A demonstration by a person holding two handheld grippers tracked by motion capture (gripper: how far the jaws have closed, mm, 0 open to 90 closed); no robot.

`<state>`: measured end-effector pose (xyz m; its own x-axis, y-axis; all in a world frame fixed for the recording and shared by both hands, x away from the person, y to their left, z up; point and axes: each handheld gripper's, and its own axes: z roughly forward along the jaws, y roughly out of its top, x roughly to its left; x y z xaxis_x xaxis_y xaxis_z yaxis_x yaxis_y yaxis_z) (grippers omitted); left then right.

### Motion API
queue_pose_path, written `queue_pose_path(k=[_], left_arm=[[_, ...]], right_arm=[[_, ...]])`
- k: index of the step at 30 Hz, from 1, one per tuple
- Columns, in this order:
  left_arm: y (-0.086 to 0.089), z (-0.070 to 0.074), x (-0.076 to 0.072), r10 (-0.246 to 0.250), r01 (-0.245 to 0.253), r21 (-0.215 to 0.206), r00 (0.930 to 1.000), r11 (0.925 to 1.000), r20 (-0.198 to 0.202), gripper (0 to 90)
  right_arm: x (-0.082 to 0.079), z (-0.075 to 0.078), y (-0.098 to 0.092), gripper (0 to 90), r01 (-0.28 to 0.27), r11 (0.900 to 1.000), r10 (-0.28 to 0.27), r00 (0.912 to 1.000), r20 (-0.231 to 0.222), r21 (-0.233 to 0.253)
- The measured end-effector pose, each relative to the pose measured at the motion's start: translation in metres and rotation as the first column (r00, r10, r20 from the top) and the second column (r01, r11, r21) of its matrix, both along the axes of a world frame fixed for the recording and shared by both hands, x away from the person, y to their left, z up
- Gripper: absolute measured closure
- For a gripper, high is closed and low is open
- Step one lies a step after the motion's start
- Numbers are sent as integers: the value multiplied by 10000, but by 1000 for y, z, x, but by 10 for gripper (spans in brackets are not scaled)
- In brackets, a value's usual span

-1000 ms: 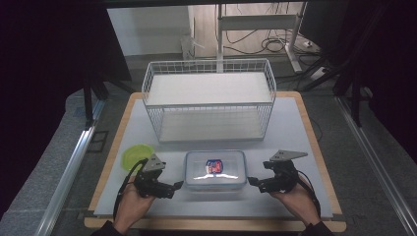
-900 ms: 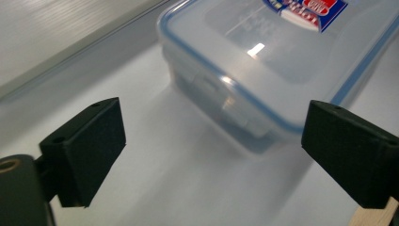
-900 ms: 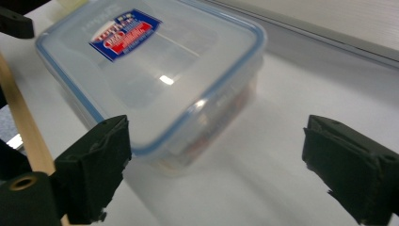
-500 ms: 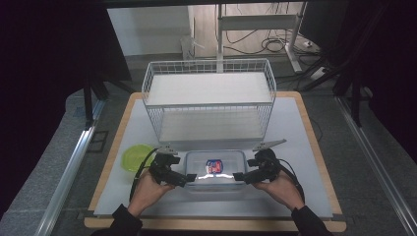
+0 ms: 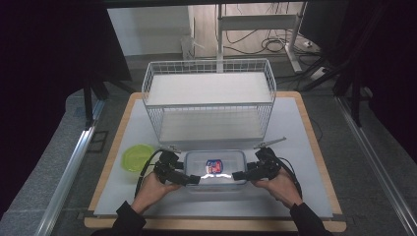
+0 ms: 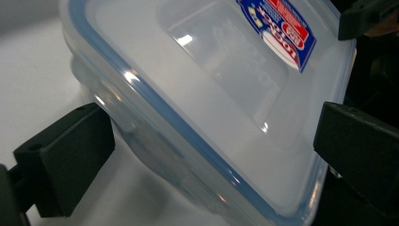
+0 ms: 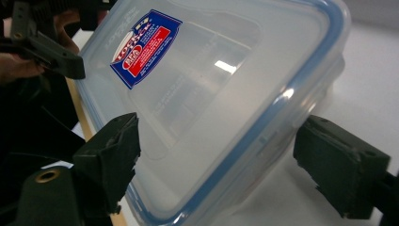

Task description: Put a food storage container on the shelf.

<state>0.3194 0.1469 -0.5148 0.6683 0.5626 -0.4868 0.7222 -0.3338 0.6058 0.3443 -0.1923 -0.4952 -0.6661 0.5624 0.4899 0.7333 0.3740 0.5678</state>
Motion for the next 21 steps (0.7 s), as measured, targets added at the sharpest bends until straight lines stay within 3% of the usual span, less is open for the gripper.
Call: queue_pose_path(k=[4, 7, 9, 10, 12, 21], left_arm=[[-1, 1, -3, -8, 9, 123, 10000, 9999, -30, 0], [-4, 7, -10, -210, 173, 642, 9981, 9978, 577, 0], [-4, 8, -13, -212, 160, 694, 9970, 9975, 741, 25], [0, 10, -19, -173, 108, 613, 9941, 9981, 1068, 48], [5, 10, -22, -136, 92, 382, 9931, 9992, 1162, 104], [20, 8, -34, 93, -40, -500, 9944, 9987, 1048, 333]], right_arm=[[-4, 0, -2, 189, 115, 9999, -115, 9999, -65, 70], [-9, 4, -1, 202, 88, 9999, -86, 9998, 198, -97], [-14, 7, -3, 253, 208, 9998, -205, 9991, 364, -70], [-16, 8, -4, 271, 242, 9997, -240, 9986, 473, -42], [-21, 10, -6, 299, 276, 9996, -273, 9974, 667, -36], [-35, 13, -13, 395, 517, 9983, -540, 9936, 989, 254]])
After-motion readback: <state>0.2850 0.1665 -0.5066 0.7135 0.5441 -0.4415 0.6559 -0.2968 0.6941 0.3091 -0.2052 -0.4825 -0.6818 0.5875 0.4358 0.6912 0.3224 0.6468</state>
